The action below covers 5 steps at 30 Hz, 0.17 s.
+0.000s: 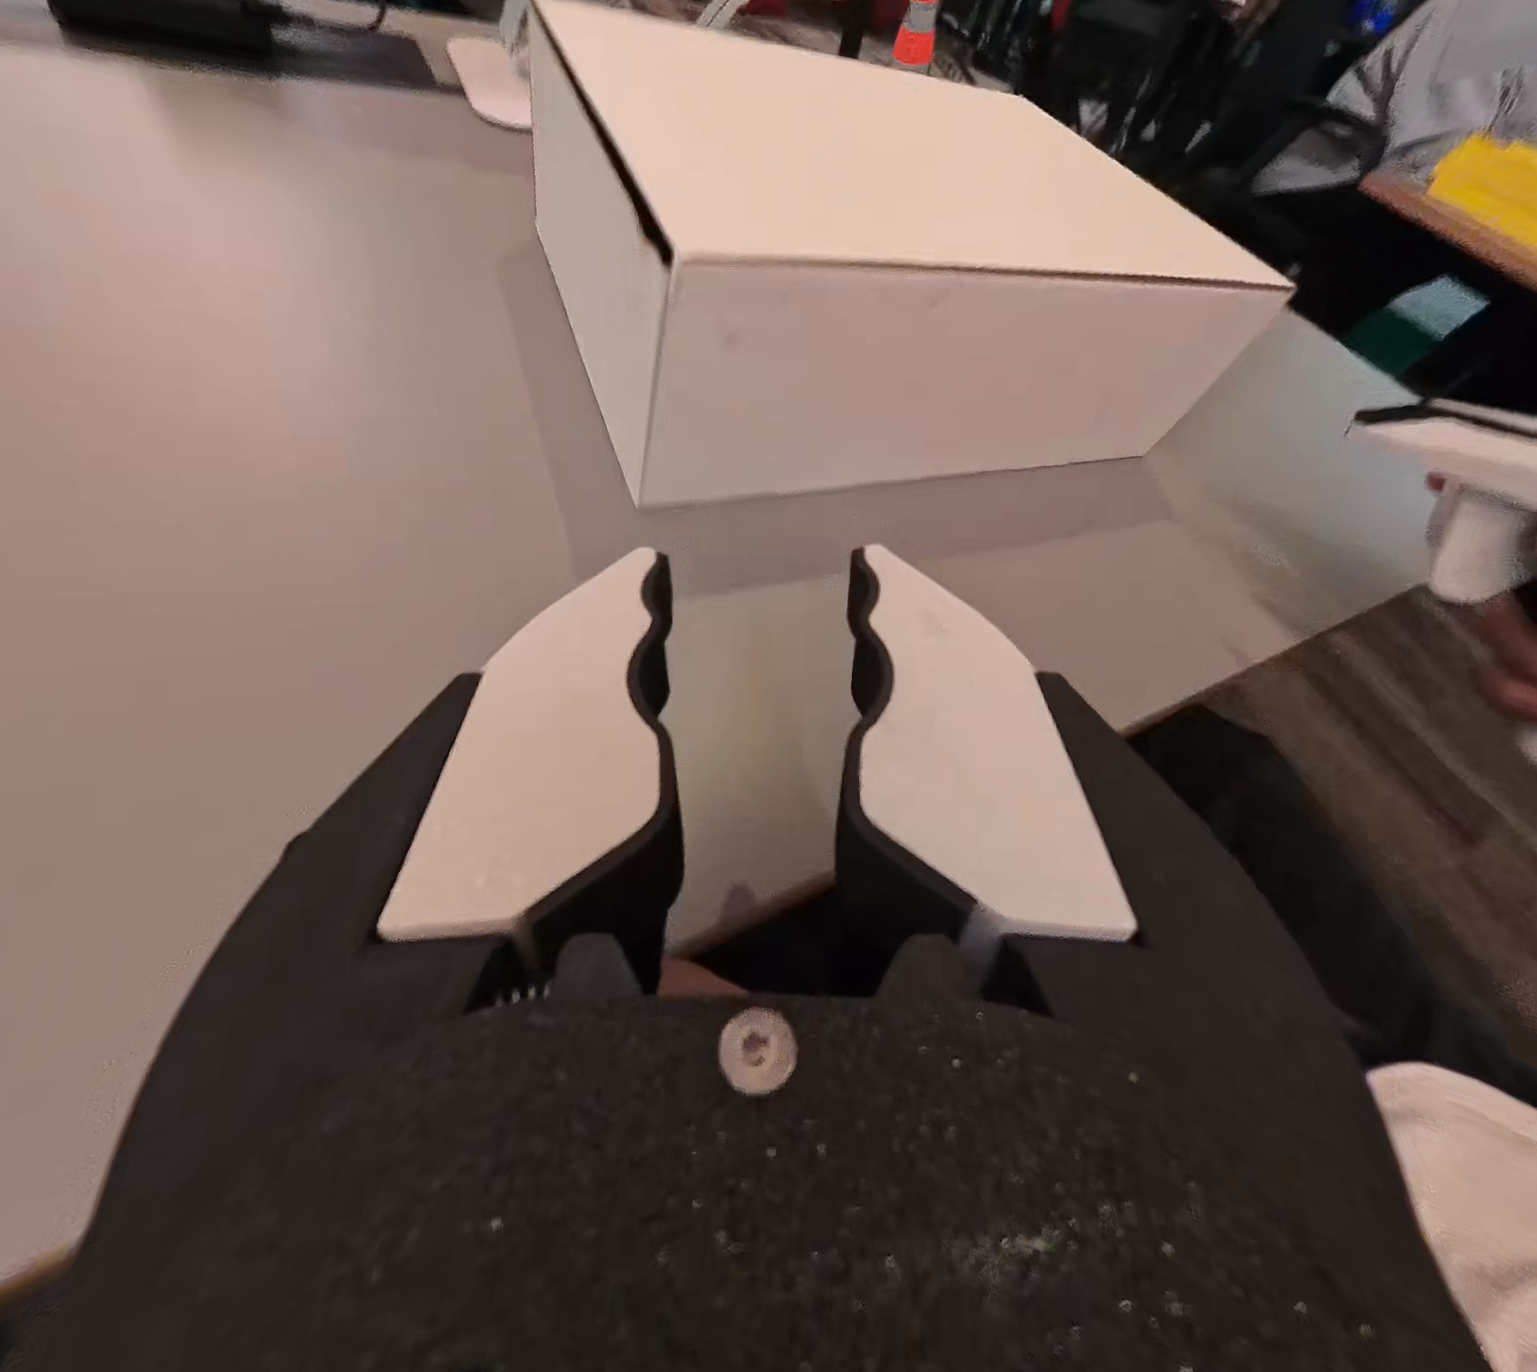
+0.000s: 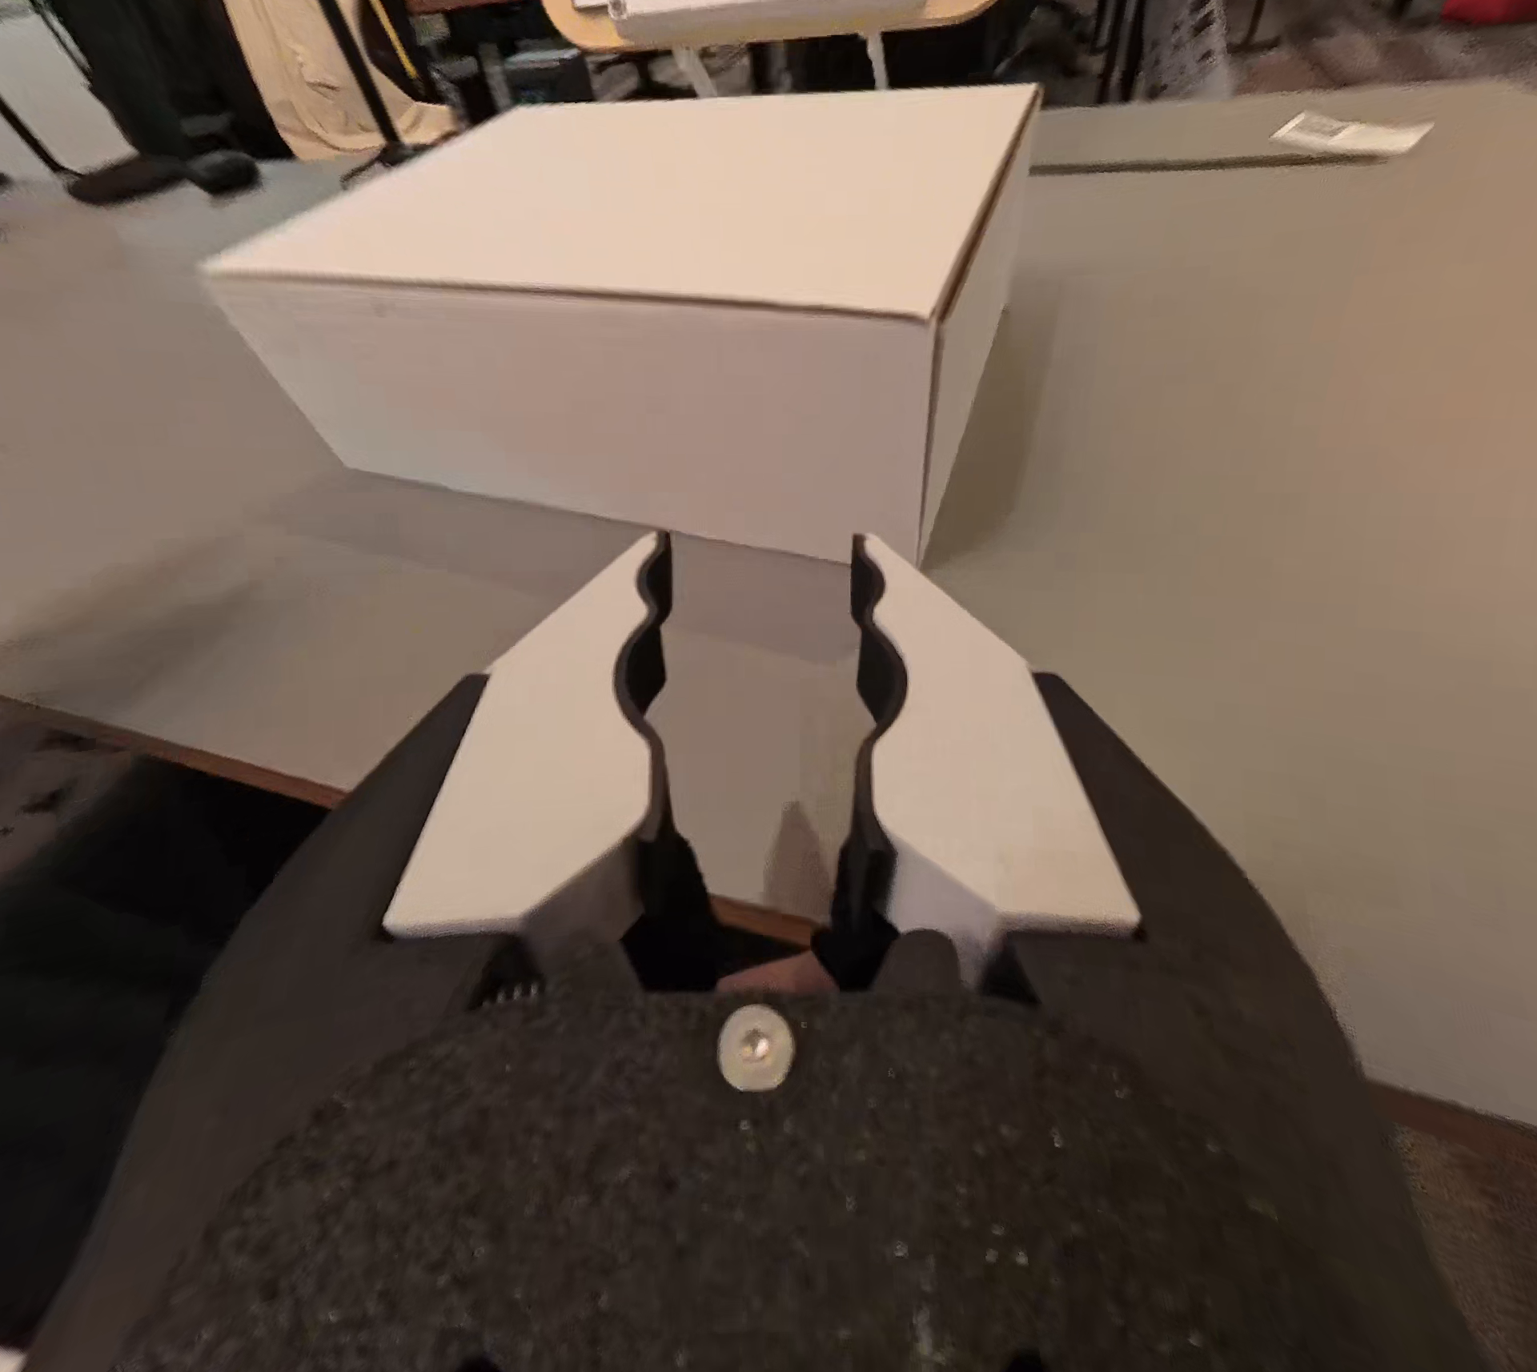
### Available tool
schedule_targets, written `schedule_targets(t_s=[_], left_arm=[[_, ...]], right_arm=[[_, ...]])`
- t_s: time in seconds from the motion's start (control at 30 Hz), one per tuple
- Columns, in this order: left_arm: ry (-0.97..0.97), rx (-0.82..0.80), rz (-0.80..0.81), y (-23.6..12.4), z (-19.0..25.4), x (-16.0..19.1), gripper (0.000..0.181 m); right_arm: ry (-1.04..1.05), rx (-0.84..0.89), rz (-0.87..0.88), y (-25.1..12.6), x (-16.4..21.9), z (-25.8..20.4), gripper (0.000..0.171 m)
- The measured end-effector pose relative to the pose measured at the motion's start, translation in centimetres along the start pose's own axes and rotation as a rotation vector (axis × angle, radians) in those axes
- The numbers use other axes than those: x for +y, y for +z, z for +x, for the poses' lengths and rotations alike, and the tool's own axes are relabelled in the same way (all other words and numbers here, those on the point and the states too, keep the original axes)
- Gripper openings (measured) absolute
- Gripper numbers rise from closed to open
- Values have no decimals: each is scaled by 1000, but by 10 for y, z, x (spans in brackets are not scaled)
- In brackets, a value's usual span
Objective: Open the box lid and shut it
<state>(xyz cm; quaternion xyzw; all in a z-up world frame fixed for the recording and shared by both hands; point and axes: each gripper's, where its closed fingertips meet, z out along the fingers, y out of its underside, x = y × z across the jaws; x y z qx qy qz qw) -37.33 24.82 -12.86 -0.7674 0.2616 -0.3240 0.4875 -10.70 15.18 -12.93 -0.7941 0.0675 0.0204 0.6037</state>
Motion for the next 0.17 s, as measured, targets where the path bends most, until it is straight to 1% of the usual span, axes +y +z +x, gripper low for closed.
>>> schedule_targets(t_s=[0.03,0.07,0.13,0.17], left_arm=[[-28,12,-3,-1,5,7,39],[-17,20,-15,0,10,9,40],[91,-3,4,7,15,4,41],[137,-31,15,9,14,3,44]], right_arm=[[-49,20,17,-2,4,-3,43],[-89,33,19,-3,2,-5,46],[-118,65,45,-3,-6,-4,47],[-117,52,56,-2,-6,-6,47]])
